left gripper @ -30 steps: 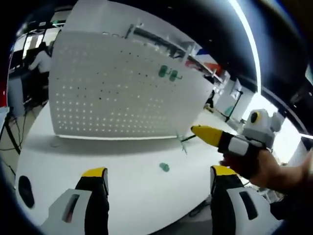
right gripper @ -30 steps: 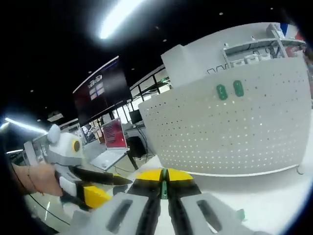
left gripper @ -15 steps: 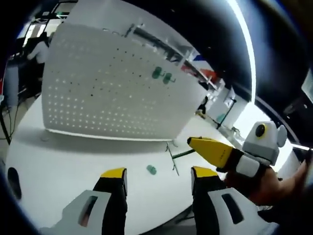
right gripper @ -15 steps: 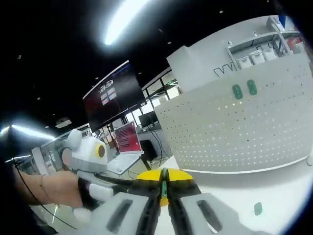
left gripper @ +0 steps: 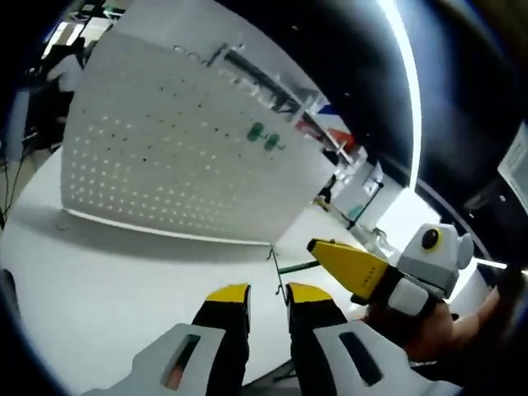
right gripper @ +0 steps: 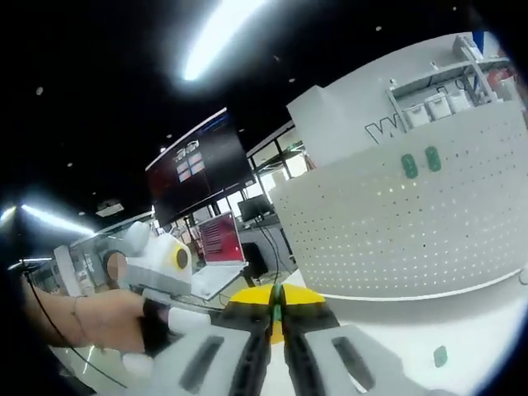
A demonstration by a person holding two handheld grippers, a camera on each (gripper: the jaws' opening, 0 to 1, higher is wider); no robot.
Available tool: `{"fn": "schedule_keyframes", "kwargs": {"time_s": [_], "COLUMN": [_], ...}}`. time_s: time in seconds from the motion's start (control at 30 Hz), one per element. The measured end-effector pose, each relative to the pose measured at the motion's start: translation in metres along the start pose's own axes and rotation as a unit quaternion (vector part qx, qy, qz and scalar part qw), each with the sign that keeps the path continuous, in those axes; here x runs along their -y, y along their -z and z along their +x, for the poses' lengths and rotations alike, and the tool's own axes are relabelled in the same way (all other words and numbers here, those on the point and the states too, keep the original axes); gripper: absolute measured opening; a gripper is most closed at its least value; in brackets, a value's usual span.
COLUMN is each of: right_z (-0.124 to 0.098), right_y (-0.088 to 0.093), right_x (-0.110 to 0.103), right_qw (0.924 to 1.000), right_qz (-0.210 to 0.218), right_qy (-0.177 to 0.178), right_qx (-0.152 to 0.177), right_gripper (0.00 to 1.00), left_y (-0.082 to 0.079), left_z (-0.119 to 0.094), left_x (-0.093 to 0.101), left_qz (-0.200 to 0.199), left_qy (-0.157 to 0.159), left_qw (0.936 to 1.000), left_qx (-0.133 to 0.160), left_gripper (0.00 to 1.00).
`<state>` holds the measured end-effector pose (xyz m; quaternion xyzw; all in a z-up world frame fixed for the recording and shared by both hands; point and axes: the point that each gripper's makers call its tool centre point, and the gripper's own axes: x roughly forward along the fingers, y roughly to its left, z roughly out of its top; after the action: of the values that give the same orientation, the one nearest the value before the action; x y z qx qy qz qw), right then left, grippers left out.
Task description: Insert the hook assembly into the mounting plate slot until the hook locks in place.
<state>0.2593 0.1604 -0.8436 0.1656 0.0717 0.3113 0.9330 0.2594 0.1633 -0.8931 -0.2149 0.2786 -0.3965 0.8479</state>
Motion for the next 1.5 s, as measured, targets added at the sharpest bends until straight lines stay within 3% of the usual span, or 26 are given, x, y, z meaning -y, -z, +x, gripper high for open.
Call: {"fn": "schedule_keyframes", "kwargs": {"time_s": [0.17,0.4,0.83,0.9,1.03,1.17,1.5], "right_z": [0.0,-0.001,0.001,0.002,0.0,-0.003,-0.001], "right_y": [-0.002,-0.005,0.003,0.002,-0.002,-0.007,0.001], "right_x": [-0.004,-0.006,-0.011,-0.012,-0.012,-0.006,-0.01], "right_qw": [1.0,0.9999,0.9999,0.9997,0.9986,0.9981,0.9961], "right_qz": [-0.003,0.0,-0.004,0.0,0.036,0.046,0.055], "right_qy": [-0.002,-0.003,-0.01,-0.013,-0.032,-0.033,-0.046], "right_qx": [0.005,0.01,-0.012,-0.021,-0.023,-0.023,-0.051], "right_gripper": [0.0,0.0,0.01,0.03,0.08,0.08,0.09], "left_y": [-0.002,-0.004,-0.007,-0.008,-0.016,-0.023,-0.022], "left_z": [-0.002,-0.003,-0.008,-0.009,-0.014,-0.015,-0.013], "left_x": [0.007,0.011,0.003,0.002,-0.002,-0.002,0.006], "left_qz": [-0.009,-0.009,0.034,0.046,0.118,0.149,0.18], "left_qy": [0.019,0.03,-0.004,-0.015,-0.054,-0.069,-0.063], "left_qw": [0.9998,0.9995,0.9993,0.9988,0.9914,0.9862,0.9813], "left_qx": [0.0,0.008,0.013,0.013,0.014,0.02,0.027], "left_gripper": [0.06,0.04,0.01,0.01,0.01,0.01,0.01]}}
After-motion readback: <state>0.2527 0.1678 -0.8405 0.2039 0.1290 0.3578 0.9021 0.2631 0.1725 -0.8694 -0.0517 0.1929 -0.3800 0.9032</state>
